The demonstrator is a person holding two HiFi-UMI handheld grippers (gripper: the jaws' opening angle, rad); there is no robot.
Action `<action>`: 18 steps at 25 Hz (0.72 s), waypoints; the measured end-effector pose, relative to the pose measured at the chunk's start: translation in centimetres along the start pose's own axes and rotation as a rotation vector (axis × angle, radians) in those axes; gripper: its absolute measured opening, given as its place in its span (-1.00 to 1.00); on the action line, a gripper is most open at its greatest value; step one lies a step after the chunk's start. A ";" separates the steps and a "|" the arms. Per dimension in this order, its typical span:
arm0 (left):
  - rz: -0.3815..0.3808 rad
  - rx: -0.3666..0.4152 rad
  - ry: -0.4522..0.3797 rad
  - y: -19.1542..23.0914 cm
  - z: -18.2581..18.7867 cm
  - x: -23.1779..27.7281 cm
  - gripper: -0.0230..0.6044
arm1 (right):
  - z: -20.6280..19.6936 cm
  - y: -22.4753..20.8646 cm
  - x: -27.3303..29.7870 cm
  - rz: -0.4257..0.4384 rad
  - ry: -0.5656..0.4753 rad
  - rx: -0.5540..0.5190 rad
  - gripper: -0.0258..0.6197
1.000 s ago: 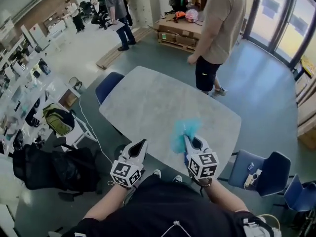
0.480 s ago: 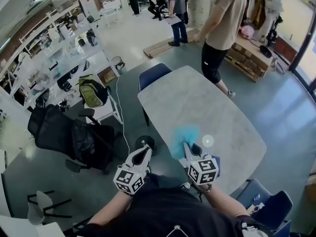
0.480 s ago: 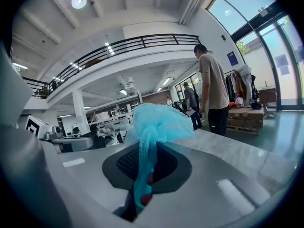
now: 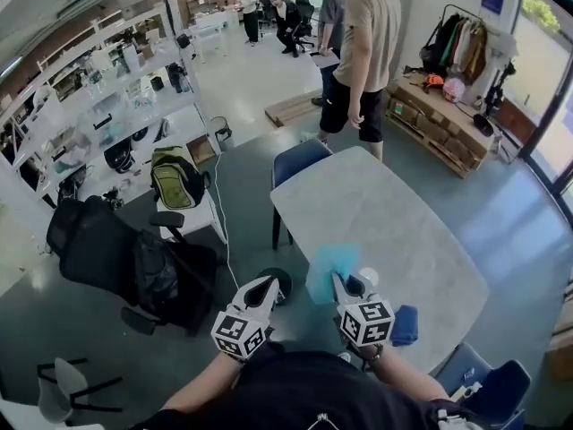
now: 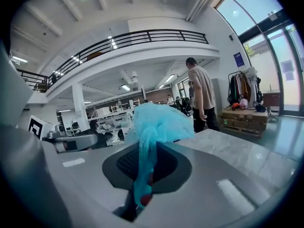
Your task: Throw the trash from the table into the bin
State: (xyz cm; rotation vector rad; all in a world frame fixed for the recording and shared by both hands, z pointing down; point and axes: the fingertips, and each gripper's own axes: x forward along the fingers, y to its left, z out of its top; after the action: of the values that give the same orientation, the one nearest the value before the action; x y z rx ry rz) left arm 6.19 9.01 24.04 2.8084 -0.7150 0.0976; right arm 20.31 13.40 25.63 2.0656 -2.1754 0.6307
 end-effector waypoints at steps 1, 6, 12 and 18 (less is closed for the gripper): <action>-0.002 0.005 -0.002 1.8 0.2 -0.8 -0.92 | 0.1 1.4 1.3 -0.002 0.001 0.002 -0.78; 0.013 0.005 0.003 10.3 1.5 -3.7 -0.92 | 1.4 7.0 7.5 0.000 0.020 -0.003 -0.78; 0.041 -0.002 0.027 17.7 1.5 -5.4 -0.92 | 2.1 11.0 13.6 0.011 0.053 -0.022 -0.78; 0.118 -0.070 0.062 21.3 -1.5 -6.1 -0.92 | -0.2 12.0 18.2 0.062 0.153 -0.010 -0.78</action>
State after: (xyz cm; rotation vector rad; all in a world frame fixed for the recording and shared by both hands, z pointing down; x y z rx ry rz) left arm -9.39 -5.94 29.31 2.6834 -0.8519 0.1757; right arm 6.98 -3.52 28.93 1.8837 -2.1589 0.7549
